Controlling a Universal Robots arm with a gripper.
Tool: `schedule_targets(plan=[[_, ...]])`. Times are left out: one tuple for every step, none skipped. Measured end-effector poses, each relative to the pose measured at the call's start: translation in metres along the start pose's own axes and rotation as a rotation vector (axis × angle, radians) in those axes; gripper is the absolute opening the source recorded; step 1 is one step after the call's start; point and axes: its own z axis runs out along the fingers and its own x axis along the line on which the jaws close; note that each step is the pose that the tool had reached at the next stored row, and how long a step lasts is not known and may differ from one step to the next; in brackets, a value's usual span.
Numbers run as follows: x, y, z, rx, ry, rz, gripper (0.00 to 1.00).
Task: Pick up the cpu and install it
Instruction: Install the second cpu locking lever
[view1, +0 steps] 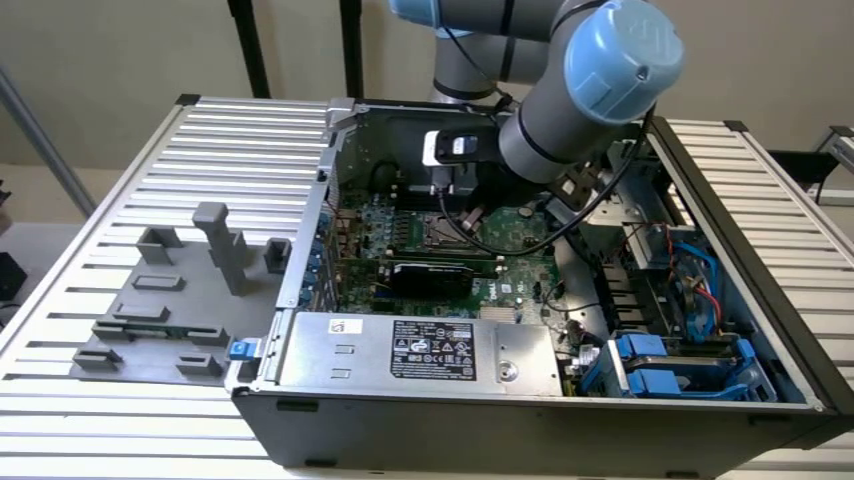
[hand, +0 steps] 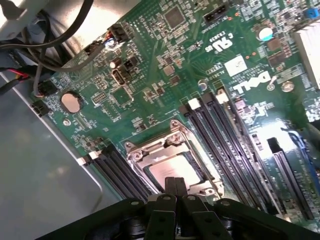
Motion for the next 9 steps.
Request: schedule_targets(plan=[[-0.002,-0.0009,-0.0006,-0.0002,-0.0003,0.0,0.11],[-0.004,-0.0017,-0.0014,-0.0005,-0.0007,0.0,0.11],[-0.007,-0.0026,-0.0021,-0.0006,-0.001,0.0,0.11],[-0.009,-0.0036,-0.0028,-0.0008,-0.0012,0.0,0.11],[-0.011,-0.0046,-0.0034,-0.001,-0.0015,0.001,0.11],[-0.014,-0.0057,-0.004,-0.0013,-0.0019,0.001,0.11],[-0.016,-0.0067,-0.0046,-0.0016,-0.0022,0.001,0.11],[-0.018,-0.0076,-0.0055,-0.0017,-0.0025,0.001,0.11],[-0.02,-0.0084,-0.0067,-0.0017,-0.0024,0.001,0.11]])
